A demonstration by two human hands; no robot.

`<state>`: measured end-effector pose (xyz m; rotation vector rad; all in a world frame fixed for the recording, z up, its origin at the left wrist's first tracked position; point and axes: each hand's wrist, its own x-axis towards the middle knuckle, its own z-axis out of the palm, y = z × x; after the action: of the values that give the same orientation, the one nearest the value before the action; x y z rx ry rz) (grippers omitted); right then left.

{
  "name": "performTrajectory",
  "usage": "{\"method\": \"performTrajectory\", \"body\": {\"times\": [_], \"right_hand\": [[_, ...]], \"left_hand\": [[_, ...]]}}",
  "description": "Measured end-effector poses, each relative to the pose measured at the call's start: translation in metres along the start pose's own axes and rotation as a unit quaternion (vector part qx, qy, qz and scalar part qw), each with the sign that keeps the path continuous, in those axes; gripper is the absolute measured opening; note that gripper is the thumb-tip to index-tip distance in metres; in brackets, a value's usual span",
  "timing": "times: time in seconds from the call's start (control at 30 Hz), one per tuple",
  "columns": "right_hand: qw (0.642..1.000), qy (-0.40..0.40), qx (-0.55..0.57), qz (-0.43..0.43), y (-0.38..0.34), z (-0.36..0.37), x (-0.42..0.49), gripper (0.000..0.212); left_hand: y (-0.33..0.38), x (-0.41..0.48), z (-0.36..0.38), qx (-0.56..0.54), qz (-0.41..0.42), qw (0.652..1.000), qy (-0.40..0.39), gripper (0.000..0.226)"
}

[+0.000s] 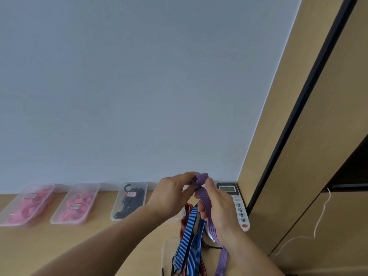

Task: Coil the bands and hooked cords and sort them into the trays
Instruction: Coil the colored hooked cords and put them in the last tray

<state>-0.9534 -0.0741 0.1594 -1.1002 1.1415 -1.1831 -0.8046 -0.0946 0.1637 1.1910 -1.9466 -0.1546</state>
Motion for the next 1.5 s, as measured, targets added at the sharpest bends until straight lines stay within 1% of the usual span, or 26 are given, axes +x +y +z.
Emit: {"method": "performTrajectory", "body": {"times": [0.07,0.13,0.2,0.27,0.3,0.33,0.37,0.4,0.43,0.47,0.5,0.53,0.57,0.63,0.73,0.77,0.9,0.97,1.0,1.07,1.17,1.27,1.33,1.4,1.5], "right_hand": [[1.000,-0.009,0.016,0.008,-0.002,0.000,0.000,0.072],[1.000,-0.020,0.017,0.012,-0.002,0.000,0.001,0.073],[0.999,-0.026,0.021,0.010,-0.001,0.000,0.000,0.068],[0.999,-0.026,0.035,0.000,-0.001,0.000,0.000,0.063],[0.999,-0.022,0.044,-0.007,-0.001,-0.001,0.000,0.061],[0.998,-0.018,0.051,-0.015,-0.001,-0.002,0.001,0.057],[0.998,-0.017,0.053,-0.026,-0.001,-0.003,0.002,0.053],[0.998,-0.020,0.052,-0.039,-0.002,-0.003,0.003,0.049],[0.997,-0.026,0.047,-0.055,-0.003,-0.003,0.003,0.043],[0.996,-0.031,0.038,-0.072,-0.004,-0.003,0.003,0.036],[0.995,-0.035,0.027,-0.087,-0.004,-0.002,0.003,0.032],[0.994,-0.034,0.017,-0.097,-0.005,-0.001,0.002,0.028],[0.994,-0.032,0.010,-0.103,-0.005,-0.001,0.002,0.025],[0.994,-0.028,0.003,-0.106,-0.005,-0.002,0.002,0.022],[0.994,-0.025,-0.010,-0.104,-0.006,-0.004,0.001,0.021],[0.994,-0.024,-0.016,-0.105,-0.007,-0.004,0.000,0.022],[0.994,-0.022,-0.030,-0.106,-0.008,-0.005,0.000,0.026],[0.995,-0.017,-0.031,-0.091,-0.008,-0.006,-0.001,0.031],[0.996,-0.013,-0.032,-0.079,-0.006,-0.006,-0.001,0.037],[0.998,-0.010,-0.031,-0.048,-0.004,-0.006,0.000,0.045],[0.999,-0.031,-0.034,-0.006,-0.001,-0.006,0.000,0.038],[0.998,-0.044,-0.040,0.008,-0.002,-0.008,-0.001,0.040],[0.998,-0.040,-0.040,0.009,-0.005,-0.007,-0.001,0.043],[0.999,-0.036,-0.030,0.012,-0.008,-0.005,-0.001,0.050],[0.999,-0.038,0.002,0.018,-0.011,-0.002,-0.002,0.067]], "left_hand": [[-0.002,0.000,-0.001,0.048,0.082,0.995,0.009,0.028],[-0.006,-0.003,-0.001,0.087,0.143,0.986,0.002,0.037],[-0.013,-0.005,0.001,0.127,0.174,0.976,0.003,0.043],[-0.017,-0.008,0.003,0.129,0.167,0.978,0.001,0.057],[-0.017,-0.008,0.004,0.096,0.141,0.985,-0.006,0.065],[-0.014,-0.008,0.004,0.034,0.092,0.995,-0.011,0.070],[-0.011,-0.008,0.004,-0.051,0.021,0.998,-0.028,0.071],[-0.005,-0.007,0.003,-0.155,-0.072,0.984,-0.051,0.067],[0.001,-0.003,0.001,-0.266,-0.162,0.948,-0.068,0.059],[0.007,0.002,-0.001,-0.363,-0.233,0.898,-0.088,0.046],[0.010,0.006,-0.004,-0.428,-0.274,0.854,-0.114,0.042],[0.014,0.009,-0.006,-0.461,-0.285,0.829,-0.136,0.048],[0.017,0.010,-0.009,-0.484,-0.283,0.815,-0.148,0.054],[0.023,0.010,-0.013,-0.511,-0.266,0.805,-0.144,0.051],[0.024,0.010,-0.014,-0.509,-0.246,0.814,-0.132,0.043],[0.024,0.010,-0.013,-0.505,-0.249,0.817,-0.127,0.041],[0.024,0.009,-0.011,-0.510,-0.275,0.808,-0.106,0.033],[0.021,0.010,-0.014,-0.496,-0.286,0.815,-0.090,0.030],[0.020,0.010,-0.015,-0.482,-0.285,0.824,-0.087,0.030],[0.016,0.012,-0.017,-0.434,-0.267,0.855,-0.092,0.030],[0.012,0.013,-0.018,-0.352,-0.226,0.904,-0.090,0.026],[0.006,0.012,-0.018,-0.230,-0.192,0.952,-0.056,0.027],[0.002,0.007,-0.017,-0.155,-0.162,0.974,-0.034,0.030],[0.002,0.000,-0.015,-0.083,-0.104,0.991,-0.020,0.030],[0.006,-0.003,-0.014,-0.002,-0.019,1.000,0.010,0.026]]}}
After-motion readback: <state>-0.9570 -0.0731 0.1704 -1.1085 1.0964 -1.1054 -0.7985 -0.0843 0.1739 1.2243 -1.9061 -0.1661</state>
